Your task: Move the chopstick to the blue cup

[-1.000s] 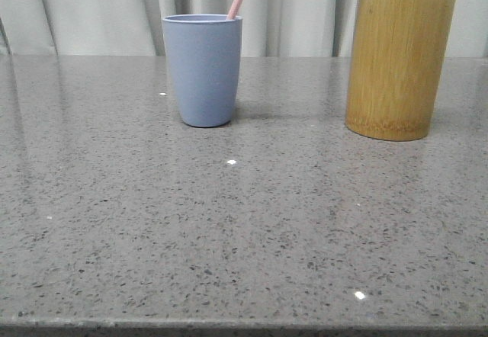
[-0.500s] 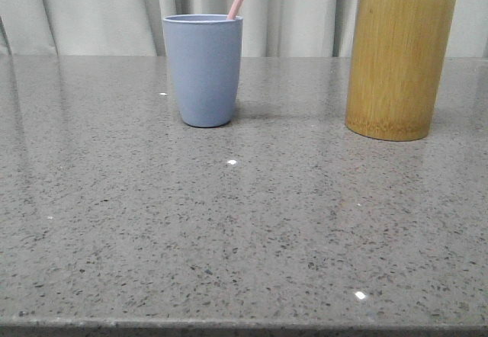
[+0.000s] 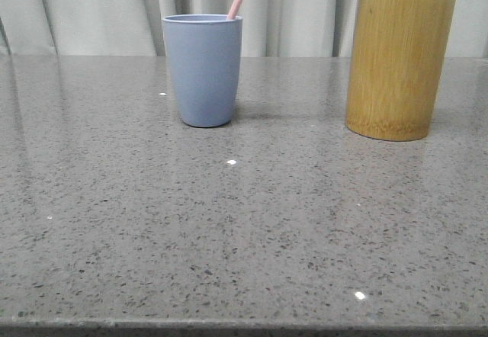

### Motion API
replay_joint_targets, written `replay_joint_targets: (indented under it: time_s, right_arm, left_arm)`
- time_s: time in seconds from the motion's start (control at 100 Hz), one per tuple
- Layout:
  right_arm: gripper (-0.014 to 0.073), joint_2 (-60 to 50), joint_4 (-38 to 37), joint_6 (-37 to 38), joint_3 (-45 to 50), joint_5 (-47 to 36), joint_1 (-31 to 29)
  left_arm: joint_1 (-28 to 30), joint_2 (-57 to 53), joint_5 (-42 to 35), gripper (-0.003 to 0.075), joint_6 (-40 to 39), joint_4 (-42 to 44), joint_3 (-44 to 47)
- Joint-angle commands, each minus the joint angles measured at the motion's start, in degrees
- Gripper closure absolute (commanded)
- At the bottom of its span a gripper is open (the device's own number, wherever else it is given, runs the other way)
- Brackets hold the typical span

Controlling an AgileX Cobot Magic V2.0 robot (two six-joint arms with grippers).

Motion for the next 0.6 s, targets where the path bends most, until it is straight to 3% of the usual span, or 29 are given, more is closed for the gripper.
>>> replay_joint_targets:
  time_s: [0.0,0.17,0.47,0.59]
  right_arm:
    - [0.0662,0.1,-0.2,-0.4,-1.4,-4.1,-0.3]
    - [0.0662,0.1,-0.2,-0.4,-1.4,-4.1,-0.3]
    - [0.0662,0.1,-0.2,-0.4,-1.4,-4.1,-0.3]
    - [0.0662,0.1,-0.2,-0.4,-1.4,-4.2,-0.3]
  left_arm:
    - [3.3,-1.9,-9.2,0.0739,4.9,-5.3,3.3]
    - [7.2,-8.2,-13.4,0.0739,5.4,-9.2,14.3]
    - [7.0,-13.3,-20.3,0.0739,1.4,-9.4,28.6]
    - [5.5,-13.3,-15.4,0.0739,0.7,-7.9,28.6]
